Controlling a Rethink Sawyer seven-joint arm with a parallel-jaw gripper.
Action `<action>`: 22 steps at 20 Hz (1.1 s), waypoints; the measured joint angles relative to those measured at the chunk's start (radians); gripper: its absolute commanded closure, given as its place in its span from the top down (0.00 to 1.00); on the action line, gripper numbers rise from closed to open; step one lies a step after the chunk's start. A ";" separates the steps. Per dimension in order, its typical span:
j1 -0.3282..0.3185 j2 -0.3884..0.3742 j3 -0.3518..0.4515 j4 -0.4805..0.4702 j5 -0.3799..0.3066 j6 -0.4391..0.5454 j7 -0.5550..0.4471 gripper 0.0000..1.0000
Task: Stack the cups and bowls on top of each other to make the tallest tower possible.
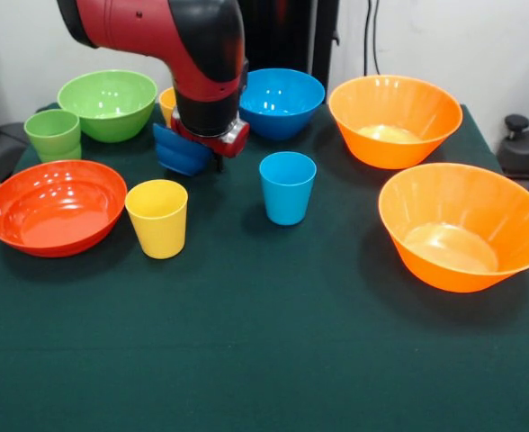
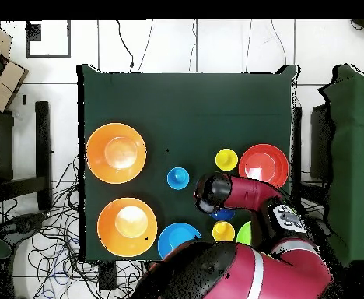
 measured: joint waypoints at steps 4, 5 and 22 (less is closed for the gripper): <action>0.006 0.000 -0.004 0.000 0.000 -0.004 0.000 0.00; 0.007 0.000 -0.005 0.001 0.000 -0.006 0.000 0.00; 0.035 -0.007 -0.023 0.027 0.000 -0.065 0.000 0.00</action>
